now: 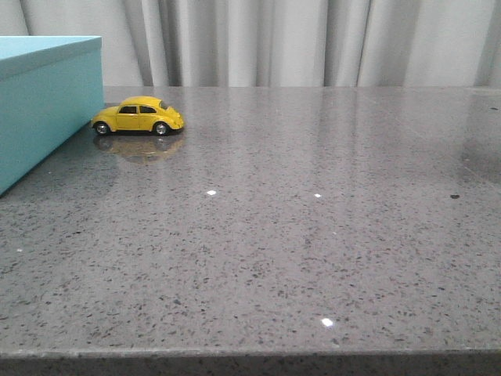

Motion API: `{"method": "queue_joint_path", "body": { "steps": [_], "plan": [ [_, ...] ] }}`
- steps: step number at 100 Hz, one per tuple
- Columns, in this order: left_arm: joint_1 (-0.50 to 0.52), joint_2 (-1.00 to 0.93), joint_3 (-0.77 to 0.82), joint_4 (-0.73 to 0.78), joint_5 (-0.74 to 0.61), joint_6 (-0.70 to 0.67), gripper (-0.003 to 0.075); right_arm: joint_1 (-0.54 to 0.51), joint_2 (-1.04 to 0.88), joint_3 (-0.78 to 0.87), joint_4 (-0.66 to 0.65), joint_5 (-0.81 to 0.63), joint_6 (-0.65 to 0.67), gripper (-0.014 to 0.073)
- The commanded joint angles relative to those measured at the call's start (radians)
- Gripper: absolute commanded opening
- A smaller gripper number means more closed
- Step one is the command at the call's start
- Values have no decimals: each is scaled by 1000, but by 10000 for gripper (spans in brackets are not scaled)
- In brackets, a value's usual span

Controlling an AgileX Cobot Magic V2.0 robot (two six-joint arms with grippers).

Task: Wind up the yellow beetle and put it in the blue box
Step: 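Lower the left gripper over the beetle beside the blue box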

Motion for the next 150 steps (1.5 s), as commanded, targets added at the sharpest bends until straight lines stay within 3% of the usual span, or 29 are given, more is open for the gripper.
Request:
{"method": "queue_joint_path", "body": {
  "steps": [1,27,76,91,150],
  "plan": [
    [-24,61,-130,-13,47,82,617,0,-30,-22,-14,-67,-9,454],
    [-36,264,-310,-15,235,201,617,0,-30,-22,-14,-90,-10,454],
    [-40,445,-315,-10,285,252,612,0,-30,-22,-14,-88,-48,454],
    [-40,449,-315,-10,297,252,568,0,-30,-22,-14,-88,-62,454],
    [-35,449,-315,-11,332,281,568,0,-30,-22,-14,-104,-70,454]
  ]
}}
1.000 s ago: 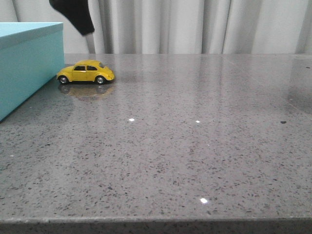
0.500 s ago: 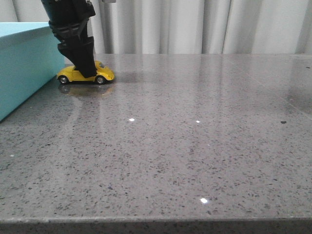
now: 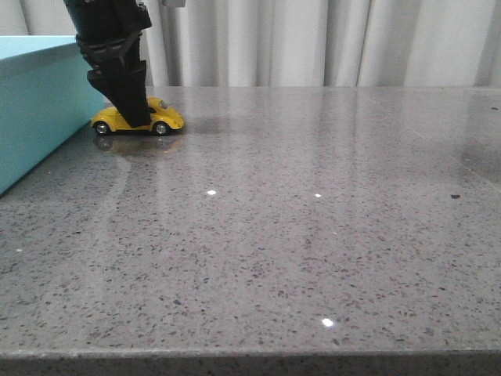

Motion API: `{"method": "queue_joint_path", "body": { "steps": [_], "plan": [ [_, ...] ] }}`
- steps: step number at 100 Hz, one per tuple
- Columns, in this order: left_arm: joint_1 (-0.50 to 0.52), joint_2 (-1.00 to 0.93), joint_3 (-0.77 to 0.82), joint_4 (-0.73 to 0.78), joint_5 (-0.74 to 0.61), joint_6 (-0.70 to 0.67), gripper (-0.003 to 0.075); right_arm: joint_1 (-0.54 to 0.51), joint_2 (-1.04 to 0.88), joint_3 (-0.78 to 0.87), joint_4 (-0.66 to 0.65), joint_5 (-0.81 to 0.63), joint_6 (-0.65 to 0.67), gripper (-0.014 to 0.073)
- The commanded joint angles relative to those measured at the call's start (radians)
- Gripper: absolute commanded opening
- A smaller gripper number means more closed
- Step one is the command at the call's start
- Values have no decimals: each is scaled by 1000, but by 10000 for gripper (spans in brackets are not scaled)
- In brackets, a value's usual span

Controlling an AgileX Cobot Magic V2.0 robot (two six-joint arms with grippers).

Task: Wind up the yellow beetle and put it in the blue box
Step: 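Lower the left gripper over the beetle beside the blue box, then close the left gripper around the beetle's body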

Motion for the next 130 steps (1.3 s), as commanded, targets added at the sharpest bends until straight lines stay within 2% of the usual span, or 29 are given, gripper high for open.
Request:
{"method": "queue_joint_path", "body": {
  "steps": [1,59,95,130],
  "plan": [
    [-5,-59,-33,-11,-19,1,568,0,-30,-22,-14,-68,-14,454],
    [-4,-42,-33,-9,-6,1,564,0,-30,-22,-14,-68,-14,454],
    [-4,-42,-33,-5,6,1,319,0,-30,-22,-14,-69,-14,454],
    [-4,-42,-38,14,15,1,208,0,-30,-22,-14,-69,-14,454]
  ]
}}
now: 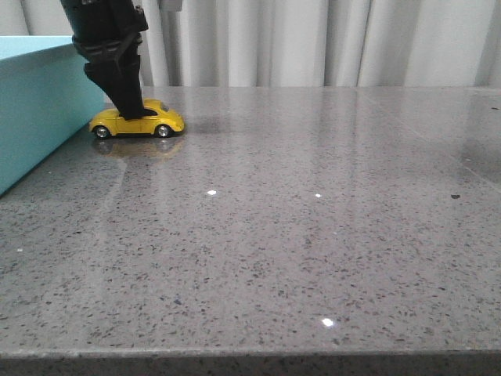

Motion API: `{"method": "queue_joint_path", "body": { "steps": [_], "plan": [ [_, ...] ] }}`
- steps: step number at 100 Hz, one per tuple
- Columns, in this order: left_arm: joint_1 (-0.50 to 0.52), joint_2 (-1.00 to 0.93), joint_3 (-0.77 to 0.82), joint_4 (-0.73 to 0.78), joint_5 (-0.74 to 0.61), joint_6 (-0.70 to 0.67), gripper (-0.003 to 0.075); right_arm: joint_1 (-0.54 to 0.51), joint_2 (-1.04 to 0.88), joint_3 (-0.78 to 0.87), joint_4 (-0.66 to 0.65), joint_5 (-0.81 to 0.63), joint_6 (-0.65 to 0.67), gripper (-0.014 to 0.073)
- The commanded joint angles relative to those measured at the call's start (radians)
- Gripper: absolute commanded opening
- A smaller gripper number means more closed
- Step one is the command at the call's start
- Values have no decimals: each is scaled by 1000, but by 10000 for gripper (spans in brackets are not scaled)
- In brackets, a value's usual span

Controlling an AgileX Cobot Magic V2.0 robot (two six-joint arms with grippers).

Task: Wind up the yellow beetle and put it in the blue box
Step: 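Close the left gripper around the beetle's body, then lift the beetle with the left gripper and carry it over the box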

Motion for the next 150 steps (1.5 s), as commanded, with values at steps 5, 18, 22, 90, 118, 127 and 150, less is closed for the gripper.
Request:
{"method": "queue_joint_path", "body": {
  "steps": [5,18,22,90,118,127,150],
  "plan": [
    [-4,-54,-40,-7,18,-2,207,0,-30,-22,-14,-62,-9,454],
    [-4,-54,-92,-7,57,-13,207,0,-30,-22,-14,-62,-9,454],
    [-4,-56,-115,-9,73,-17,207,0,-30,-22,-14,-62,-9,454],
    [38,-60,-564,-6,141,-452,208,0,-30,-22,-14,-65,-9,454],
    [162,-108,-569,-6,141,-665,208,0,-30,-22,-14,-65,-9,454],
    [187,-117,-569,-6,141,-698,208,0,-30,-22,-14,-68,-9,454],
    [222,-120,-546,-2,141,-742,208,0,-30,-22,-14,-69,-9,454]
  ]
}}
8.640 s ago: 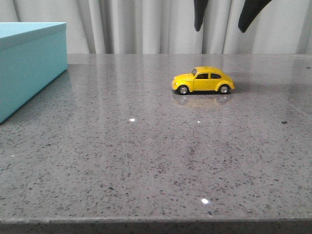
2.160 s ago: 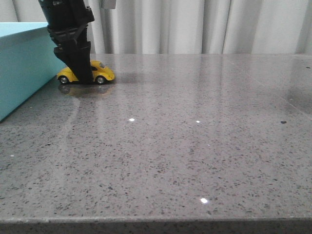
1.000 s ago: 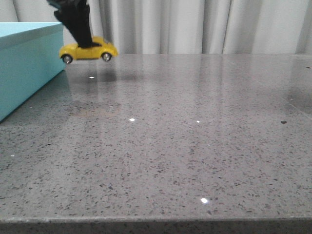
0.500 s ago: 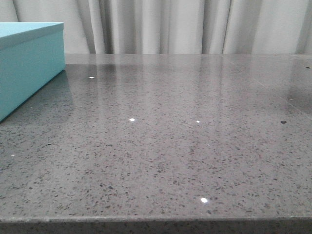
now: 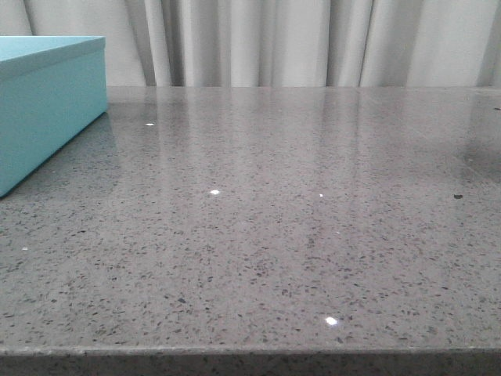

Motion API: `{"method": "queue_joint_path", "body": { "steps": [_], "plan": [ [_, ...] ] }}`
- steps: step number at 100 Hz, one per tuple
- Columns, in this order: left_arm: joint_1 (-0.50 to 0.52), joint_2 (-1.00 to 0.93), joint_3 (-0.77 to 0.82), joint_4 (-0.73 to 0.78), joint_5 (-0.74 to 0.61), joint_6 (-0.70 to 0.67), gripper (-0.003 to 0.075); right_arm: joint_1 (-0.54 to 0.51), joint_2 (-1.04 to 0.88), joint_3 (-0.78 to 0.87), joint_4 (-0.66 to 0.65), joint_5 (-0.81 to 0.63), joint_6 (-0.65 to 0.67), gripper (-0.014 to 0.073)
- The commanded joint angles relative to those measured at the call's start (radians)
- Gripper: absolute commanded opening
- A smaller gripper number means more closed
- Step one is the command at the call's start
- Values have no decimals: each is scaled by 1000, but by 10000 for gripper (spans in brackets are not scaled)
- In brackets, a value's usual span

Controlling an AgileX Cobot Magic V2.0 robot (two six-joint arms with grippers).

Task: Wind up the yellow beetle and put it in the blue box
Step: 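Lift the beetle with the left gripper and carry it over the box, then lower the beetle into the box and open the left gripper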

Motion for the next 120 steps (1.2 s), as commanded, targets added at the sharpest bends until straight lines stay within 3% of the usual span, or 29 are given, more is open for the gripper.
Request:
{"method": "queue_joint_path", "body": {
  "steps": [1,29,66,120],
  "plan": [
    [11,-67,-11,-9,-13,-25,208,0,-30,-22,-14,-64,-8,454],
    [24,-77,105,33,-13,-34,208,0,-30,-22,-14,-66,-8,454],
    [34,-133,368,71,-13,-78,208,0,-30,-22,-14,-71,-8,454],
    [71,-135,517,101,-13,-115,208,0,-30,-22,-14,-76,-8,454]
  ]
}}
